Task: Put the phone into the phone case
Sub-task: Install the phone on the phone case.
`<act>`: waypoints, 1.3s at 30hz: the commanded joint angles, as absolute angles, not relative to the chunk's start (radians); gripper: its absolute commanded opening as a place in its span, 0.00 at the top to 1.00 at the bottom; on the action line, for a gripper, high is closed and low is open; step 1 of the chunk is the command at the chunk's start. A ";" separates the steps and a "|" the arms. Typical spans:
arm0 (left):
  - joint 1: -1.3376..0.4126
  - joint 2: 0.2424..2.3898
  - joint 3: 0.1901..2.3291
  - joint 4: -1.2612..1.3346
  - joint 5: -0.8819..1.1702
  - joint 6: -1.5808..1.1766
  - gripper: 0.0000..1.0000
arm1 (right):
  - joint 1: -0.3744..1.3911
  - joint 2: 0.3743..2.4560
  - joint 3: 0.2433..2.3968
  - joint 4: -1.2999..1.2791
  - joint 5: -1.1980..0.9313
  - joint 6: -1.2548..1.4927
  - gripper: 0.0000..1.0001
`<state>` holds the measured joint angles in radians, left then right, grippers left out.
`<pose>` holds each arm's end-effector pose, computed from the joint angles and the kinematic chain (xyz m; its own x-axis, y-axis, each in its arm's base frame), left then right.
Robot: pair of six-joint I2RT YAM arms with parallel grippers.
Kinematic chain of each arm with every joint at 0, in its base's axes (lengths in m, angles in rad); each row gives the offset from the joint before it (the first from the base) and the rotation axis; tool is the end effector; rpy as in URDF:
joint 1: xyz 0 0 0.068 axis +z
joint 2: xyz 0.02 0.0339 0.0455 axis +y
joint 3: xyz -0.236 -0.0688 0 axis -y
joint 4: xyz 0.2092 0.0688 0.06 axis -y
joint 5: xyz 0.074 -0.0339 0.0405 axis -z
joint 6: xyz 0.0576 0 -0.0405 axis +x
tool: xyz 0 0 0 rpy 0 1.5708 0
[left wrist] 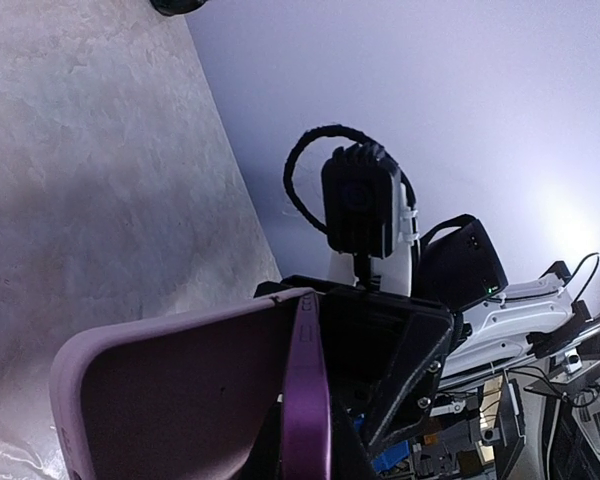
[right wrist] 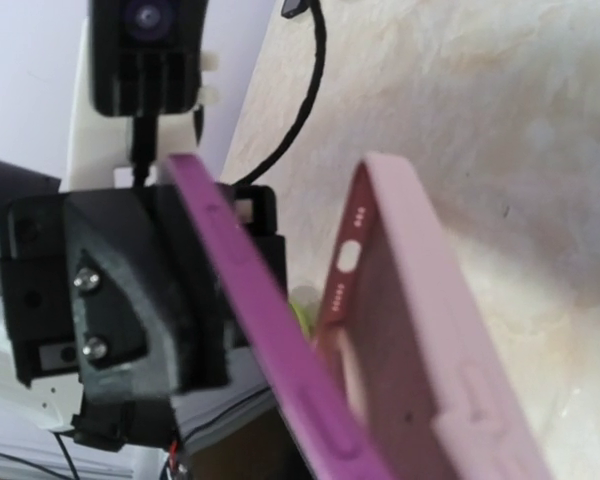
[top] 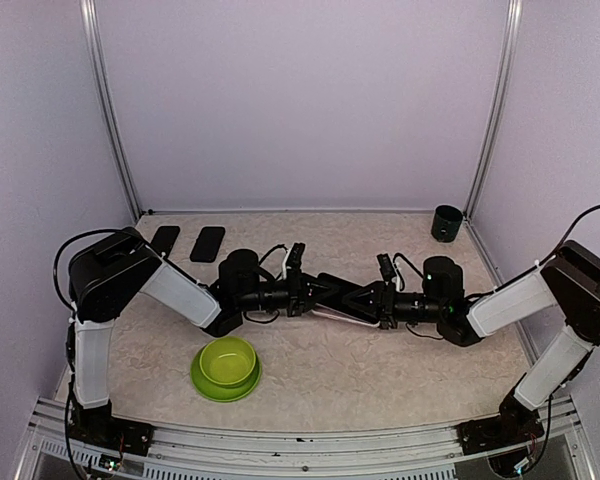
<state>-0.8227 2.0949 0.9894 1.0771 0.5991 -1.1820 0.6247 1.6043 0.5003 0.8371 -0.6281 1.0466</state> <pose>0.2531 -0.3205 0.1543 -0.9223 -0.1296 -0.3641 0.3569 0.0756 -0.9311 0.2170 0.1982 0.1577 -0.9148 0.2040 -0.3486 -0.2818 0.2961 0.9126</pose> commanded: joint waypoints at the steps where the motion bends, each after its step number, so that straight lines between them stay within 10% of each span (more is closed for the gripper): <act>1: -0.830 2.102 1.008 1.152 0.596 -1.178 1.00 | 0.633 1.601 0.486 0.881 -0.660 1.045 0.41; 12: -0.829 2.107 1.006 1.143 0.596 -1.173 1.00 | 0.633 1.586 0.481 0.902 -0.692 1.041 0.64; 24: -0.815 2.080 0.991 1.109 0.586 -1.148 1.00 | 0.629 1.522 0.485 0.869 -0.709 1.008 0.27; 39: -0.810 2.075 0.970 1.108 0.550 -1.150 1.00 | 0.617 1.463 0.434 0.972 -0.653 1.075 0.27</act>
